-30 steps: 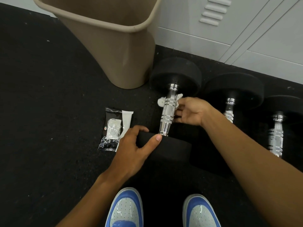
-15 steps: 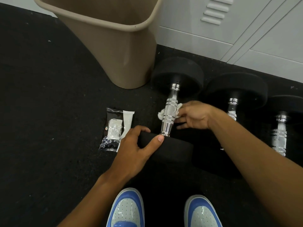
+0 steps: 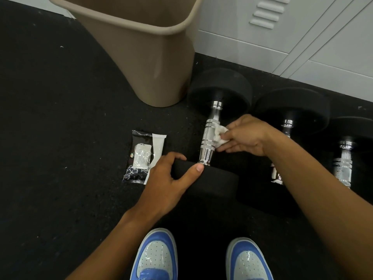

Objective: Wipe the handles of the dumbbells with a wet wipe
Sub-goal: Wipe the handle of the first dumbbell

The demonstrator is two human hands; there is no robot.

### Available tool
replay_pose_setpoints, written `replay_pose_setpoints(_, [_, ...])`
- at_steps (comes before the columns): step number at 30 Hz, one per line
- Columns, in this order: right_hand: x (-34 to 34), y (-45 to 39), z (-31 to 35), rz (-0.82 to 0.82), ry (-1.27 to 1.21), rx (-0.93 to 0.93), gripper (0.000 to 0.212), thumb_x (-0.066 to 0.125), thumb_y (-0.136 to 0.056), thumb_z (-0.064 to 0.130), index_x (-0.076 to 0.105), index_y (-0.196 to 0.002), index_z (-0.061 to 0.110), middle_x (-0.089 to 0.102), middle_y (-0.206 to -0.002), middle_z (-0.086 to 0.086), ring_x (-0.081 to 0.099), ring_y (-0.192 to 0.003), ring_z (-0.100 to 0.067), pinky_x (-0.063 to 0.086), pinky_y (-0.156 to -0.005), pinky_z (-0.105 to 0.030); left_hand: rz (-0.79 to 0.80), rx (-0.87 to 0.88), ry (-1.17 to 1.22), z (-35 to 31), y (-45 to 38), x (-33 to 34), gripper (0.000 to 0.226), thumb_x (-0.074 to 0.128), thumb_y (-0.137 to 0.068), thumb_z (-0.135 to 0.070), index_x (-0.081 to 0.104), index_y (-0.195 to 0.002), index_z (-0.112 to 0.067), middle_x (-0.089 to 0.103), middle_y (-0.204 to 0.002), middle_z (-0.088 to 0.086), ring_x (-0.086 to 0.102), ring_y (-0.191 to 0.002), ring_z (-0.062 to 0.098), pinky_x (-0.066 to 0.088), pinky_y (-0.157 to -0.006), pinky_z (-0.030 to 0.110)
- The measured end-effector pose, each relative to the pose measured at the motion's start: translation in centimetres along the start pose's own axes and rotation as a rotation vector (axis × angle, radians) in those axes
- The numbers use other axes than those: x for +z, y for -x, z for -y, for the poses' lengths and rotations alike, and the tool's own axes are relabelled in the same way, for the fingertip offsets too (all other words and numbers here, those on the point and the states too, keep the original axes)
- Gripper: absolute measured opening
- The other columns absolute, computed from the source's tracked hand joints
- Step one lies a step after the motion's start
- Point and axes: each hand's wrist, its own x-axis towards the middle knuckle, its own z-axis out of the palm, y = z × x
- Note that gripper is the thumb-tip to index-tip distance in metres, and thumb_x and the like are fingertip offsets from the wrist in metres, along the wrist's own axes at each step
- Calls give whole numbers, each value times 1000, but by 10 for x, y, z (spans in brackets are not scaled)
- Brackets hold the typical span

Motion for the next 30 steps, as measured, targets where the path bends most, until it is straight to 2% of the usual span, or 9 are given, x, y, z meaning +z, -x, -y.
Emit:
replay_pose_setpoints(2, [3,-3,4,-134,66,-43,12,57,-87,-4,61,-98,-4,70,-92,-24,70,-85,-31,56,-80,-38,-6,1,-8,0,0,1,56,54,-60,-76,59,-95,-33,62,-93,-8,60,-87,6,49,-76,24])
replay_pose_setpoints(4, [8,-7,4,-172,33,-50,14,57,-85,-7,63,-96,-3,70,-91,-22,71,-80,-28,56,-81,-40,-12,5,-10,0,0,1,56,54,-60,-76,59,-94,-32,62,-93,-8,60,-87,6,49,-77,25])
replay_pose_setpoints(7, [14,-8,-5,31,-168,37,25,45,-87,-14,60,-103,-4,69,-88,-18,69,-75,-24,50,-92,-46,-9,1,1,-1,1,1,56,54,-60,-76,60,-94,-31,62,-92,-8,60,-86,6,48,-75,24])
replay_pose_setpoints(9, [12,-4,-10,140,-107,54,25,44,-87,-13,59,-104,-3,69,-86,-17,69,-79,-24,49,-94,-45,-3,0,7,-1,1,0,56,54,-60,-75,60,-94,-32,62,-92,-8,60,-86,6,48,-74,23])
replay_pose_setpoints(12, [7,3,-3,98,119,11,17,50,-89,-7,59,-103,-5,70,-90,-20,70,-86,-26,52,-82,-36,-1,4,-11,1,-1,0,55,54,-61,-76,59,-94,-33,63,-92,-8,61,-86,6,49,-74,24])
replay_pose_setpoints(16, [7,4,7,-45,216,-51,7,56,-88,-2,61,-94,-3,71,-85,-21,71,-79,-26,55,-74,-32,-9,4,-5,-1,0,1,56,54,-60,-76,59,-94,-32,62,-93,-7,60,-86,5,48,-74,21])
replay_pose_setpoints(21, [15,-4,-14,108,7,14,21,47,-84,-16,58,-97,-3,67,-81,-17,67,-72,-22,54,-75,-33,-12,3,14,-1,0,1,55,54,-60,-75,59,-94,-32,63,-91,-8,60,-85,4,46,-73,21])
replay_pose_setpoints(25, [24,-1,-26,175,-5,56,25,47,-84,-17,60,-76,3,65,-61,-5,64,-55,-10,51,-49,-20,-14,12,-3,0,0,2,56,54,-60,-75,60,-95,-31,62,-92,-7,60,-85,4,45,-73,20])
replay_pose_setpoints(30, [3,1,-15,78,-58,27,17,50,-85,-14,59,-96,-5,67,-83,-20,67,-74,-26,55,-71,-34,-11,6,-10,1,-1,2,55,54,-60,-76,59,-95,-33,62,-93,-7,60,-86,6,46,-74,21])
